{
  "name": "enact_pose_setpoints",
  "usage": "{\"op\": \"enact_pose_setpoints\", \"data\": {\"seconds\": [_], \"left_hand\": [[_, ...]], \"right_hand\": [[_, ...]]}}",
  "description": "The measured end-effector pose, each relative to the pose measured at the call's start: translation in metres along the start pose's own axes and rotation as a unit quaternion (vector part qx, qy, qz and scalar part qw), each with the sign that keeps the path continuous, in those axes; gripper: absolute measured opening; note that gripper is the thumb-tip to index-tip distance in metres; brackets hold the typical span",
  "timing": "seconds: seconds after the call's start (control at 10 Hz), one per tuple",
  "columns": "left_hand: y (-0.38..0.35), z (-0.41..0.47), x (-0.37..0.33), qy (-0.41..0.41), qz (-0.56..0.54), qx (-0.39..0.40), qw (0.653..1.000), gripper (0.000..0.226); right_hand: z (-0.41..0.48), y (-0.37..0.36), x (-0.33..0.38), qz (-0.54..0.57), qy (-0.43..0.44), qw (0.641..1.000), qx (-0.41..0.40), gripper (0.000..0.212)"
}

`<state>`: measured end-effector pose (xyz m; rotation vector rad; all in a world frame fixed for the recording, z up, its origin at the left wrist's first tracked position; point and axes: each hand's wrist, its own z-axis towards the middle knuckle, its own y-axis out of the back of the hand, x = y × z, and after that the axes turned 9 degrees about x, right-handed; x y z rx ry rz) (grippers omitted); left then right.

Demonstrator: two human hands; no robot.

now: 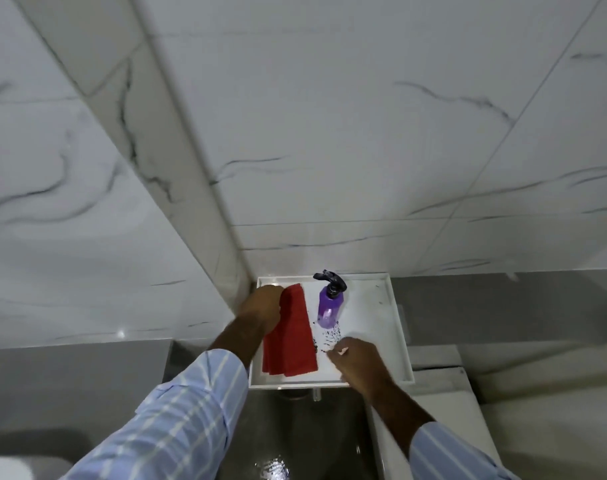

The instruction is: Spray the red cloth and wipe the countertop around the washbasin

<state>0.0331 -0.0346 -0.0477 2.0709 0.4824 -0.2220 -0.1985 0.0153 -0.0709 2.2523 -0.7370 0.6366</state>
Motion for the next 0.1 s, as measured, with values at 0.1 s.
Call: {"op": "enact_pose_setpoints", "data": {"seconds": [0.1], "left_hand": [[0.0151, -0.0257, -0.0036, -0.002, -0.020, -0.049, 0.999, 0.049]], "right_hand": [[-0.0231, 0.0508, -0.0074, -0.192, -0.004, 0.972, -0.135, 0.048]]}}
